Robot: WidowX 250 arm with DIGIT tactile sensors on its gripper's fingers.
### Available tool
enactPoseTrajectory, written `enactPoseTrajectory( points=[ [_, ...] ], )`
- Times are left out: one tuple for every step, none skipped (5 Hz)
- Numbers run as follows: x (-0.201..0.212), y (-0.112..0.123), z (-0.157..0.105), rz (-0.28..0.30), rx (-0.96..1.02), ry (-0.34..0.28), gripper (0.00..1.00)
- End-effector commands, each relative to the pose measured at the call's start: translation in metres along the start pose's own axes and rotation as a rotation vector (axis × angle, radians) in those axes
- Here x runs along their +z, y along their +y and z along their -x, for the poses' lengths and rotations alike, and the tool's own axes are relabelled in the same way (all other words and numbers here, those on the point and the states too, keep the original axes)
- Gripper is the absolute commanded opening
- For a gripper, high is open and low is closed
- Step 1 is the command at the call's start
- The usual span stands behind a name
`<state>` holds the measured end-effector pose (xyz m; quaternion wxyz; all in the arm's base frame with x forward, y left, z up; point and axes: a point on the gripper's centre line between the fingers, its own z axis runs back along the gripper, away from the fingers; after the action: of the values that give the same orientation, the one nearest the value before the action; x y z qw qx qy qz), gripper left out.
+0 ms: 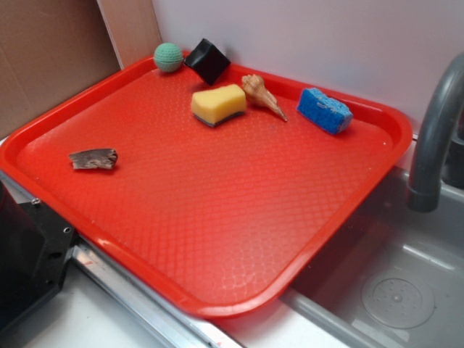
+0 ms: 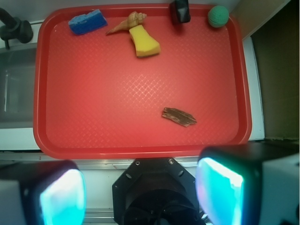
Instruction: Grab the black box.
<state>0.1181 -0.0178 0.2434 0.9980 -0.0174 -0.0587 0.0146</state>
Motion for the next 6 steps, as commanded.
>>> enactPoseTrajectory(
  points=[
    [0.000, 0.000, 0.000, 0.000, 0.000, 0.000, 1.00],
    [-0.029, 0.019, -0.042, -0.133, -0.043, -0.043, 1.00],
    [-0.051, 0.042, -0.084, -0.197, -0.050, -0.108, 1.00],
    [-0.075, 0.065, -0.107, -0.087, -0.089, -0.155, 1.00],
    [-0.075, 0.065, -0.107, -0.087, -0.089, -0.155, 1.00],
    [-0.075, 0.065, -0.107, -0.087, -0.089, -0.155, 1.00]
  ],
)
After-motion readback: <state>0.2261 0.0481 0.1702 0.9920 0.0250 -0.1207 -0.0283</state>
